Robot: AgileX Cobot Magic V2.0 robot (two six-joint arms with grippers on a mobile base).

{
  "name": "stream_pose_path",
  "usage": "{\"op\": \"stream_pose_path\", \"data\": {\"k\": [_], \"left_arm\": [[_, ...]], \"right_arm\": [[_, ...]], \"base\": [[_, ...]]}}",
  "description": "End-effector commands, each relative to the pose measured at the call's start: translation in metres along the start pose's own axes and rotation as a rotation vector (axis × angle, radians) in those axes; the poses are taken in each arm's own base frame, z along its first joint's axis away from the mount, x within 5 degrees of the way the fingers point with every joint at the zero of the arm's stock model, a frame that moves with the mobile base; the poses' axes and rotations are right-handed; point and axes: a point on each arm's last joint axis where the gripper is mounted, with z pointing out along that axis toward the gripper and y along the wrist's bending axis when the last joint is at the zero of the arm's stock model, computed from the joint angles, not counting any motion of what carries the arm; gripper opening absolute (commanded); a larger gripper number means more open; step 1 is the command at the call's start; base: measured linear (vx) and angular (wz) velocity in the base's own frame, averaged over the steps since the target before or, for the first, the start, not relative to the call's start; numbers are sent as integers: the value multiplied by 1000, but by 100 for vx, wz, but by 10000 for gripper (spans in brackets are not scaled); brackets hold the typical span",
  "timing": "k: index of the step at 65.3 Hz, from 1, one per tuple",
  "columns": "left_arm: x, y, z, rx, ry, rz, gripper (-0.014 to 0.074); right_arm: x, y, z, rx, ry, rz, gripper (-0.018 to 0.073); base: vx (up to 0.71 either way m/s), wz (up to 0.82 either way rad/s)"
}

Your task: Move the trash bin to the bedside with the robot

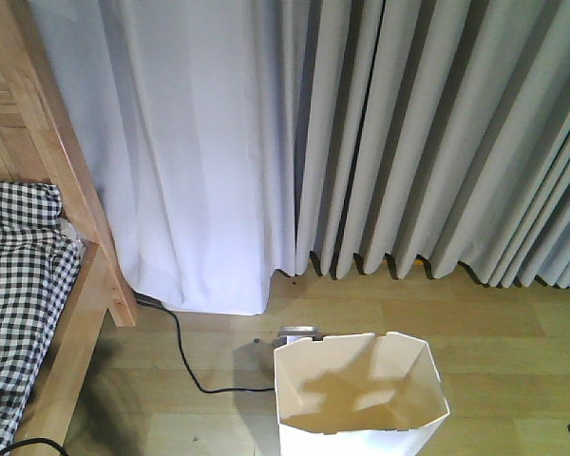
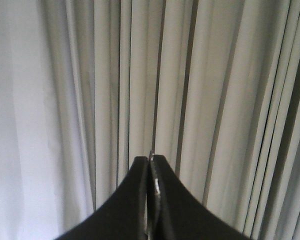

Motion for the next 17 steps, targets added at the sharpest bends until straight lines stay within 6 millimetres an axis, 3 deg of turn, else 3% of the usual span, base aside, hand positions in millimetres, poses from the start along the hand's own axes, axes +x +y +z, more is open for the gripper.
{"op": "stream_pose_path", "data": {"k": [1,17], "left_arm": [[1,-1,1,10,-67,-2,-6],[1,-1,1,10,-67,-2,-6]], "right_arm": [[-2,0,0,-2,-77,-9,-10],[-2,0,0,-2,-77,-9,-10]], "base": [[0,0],[0,0]]}}
